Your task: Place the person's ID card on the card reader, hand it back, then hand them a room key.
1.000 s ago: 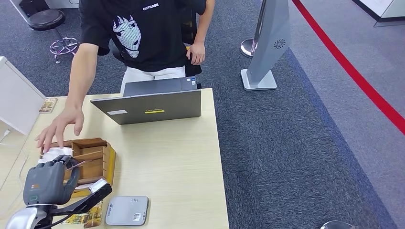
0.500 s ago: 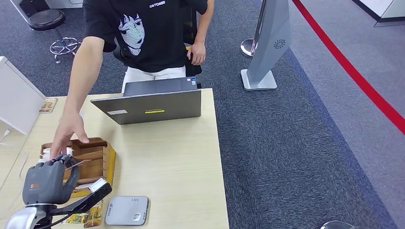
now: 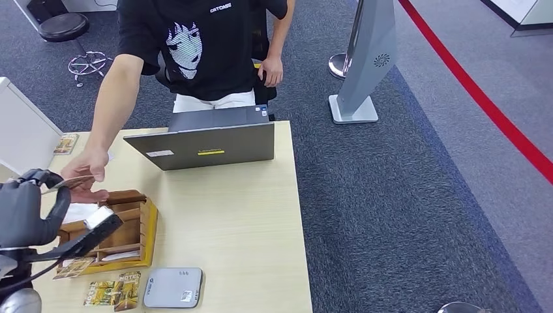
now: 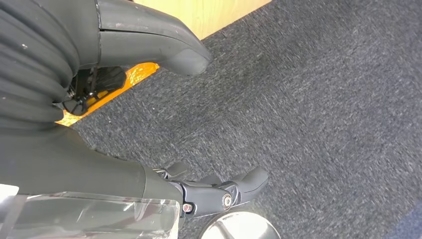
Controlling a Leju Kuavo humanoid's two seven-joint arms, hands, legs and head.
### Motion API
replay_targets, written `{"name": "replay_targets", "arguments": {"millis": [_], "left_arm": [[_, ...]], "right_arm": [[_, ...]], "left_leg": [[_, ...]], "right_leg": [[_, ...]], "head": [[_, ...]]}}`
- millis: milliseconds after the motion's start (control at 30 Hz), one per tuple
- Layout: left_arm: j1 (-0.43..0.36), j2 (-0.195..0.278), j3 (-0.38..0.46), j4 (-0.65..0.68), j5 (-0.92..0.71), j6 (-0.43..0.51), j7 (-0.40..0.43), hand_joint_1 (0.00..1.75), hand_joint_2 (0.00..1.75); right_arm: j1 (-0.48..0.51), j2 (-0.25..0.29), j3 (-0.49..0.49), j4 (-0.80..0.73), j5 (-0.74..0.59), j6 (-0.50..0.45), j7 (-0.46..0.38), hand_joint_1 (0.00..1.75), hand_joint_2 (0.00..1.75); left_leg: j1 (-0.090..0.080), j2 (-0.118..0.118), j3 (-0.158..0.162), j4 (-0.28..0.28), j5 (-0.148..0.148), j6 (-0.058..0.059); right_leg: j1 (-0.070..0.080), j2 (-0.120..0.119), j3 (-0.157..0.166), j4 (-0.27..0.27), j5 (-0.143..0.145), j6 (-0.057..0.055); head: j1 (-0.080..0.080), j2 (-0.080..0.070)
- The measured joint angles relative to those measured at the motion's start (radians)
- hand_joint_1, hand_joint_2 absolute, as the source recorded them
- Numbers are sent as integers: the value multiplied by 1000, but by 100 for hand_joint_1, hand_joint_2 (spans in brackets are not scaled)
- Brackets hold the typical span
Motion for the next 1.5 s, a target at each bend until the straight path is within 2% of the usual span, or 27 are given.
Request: {"name": "replay_targets", "arguments": {"millis": [133, 567, 600, 700, 733, 1100, 1233, 1500], "left_arm": [[-44, 24, 52, 22, -4, -2, -22, 175, 175], [-74, 27, 80, 26, -18, 27, -27, 175, 175], [-74, 27, 80, 26, -18, 28, -27, 157, 175], [-74, 25, 82, 26, -20, 37, -27, 56, 175], [-74, 25, 84, 26, -21, 40, -27, 40, 175], [-73, 13, 97, 10, -22, 51, -29, 40, 175], [-73, 10, 97, 7, -21, 51, -29, 0, 175], [-73, 9, 97, 7, -22, 51, -29, 0, 175]], "right_arm": [[0, 0, -5, 0, 11, 17, 0, 0, 175], [1, 0, -7, 0, 7, 12, -2, 0, 175], [1, 0, -7, 0, 7, 12, -2, 0, 175], [1, 0, -6, 0, 4, 6, 0, 0, 175], [1, 0, -4, 0, 1, 3, 1, 0, 175], [1, 0, 7, -6, -11, -4, 4, 0, 175], [1, 0, 9, -6, -11, -4, 4, 0, 175], [2, 0, 14, -8, -13, -10, 10, 0, 175]], "left_leg": [[0, 0, 0, 0, 0, 0], [0, 1, -1, 0, -1, 0], [0, 1, -1, 0, -1, 0], [0, 1, -1, 0, -1, 0], [0, 1, -1, 0, -1, 0], [0, 1, 0, 0, 0, 0], [0, 1, 0, 0, 0, 0], [0, 1, 0, 0, 0, 0]], "right_leg": [[0, 0, 0, 1, 0, 0], [0, 2, -1, 0, 0, 0], [0, 2, -1, 0, 0, 0], [0, 2, -1, 0, 0, 0], [0, 2, -1, 0, 0, 0], [0, 1, -1, 0, 0, 0], [0, 1, -1, 0, 0, 0], [0, 1, -1, 0, 0, 0]], "head": [[-1, 0], [-1, 0], [-1, 0], [-1, 0], [-1, 0], [-1, 0], [-1, 0], [-1, 0]]}}
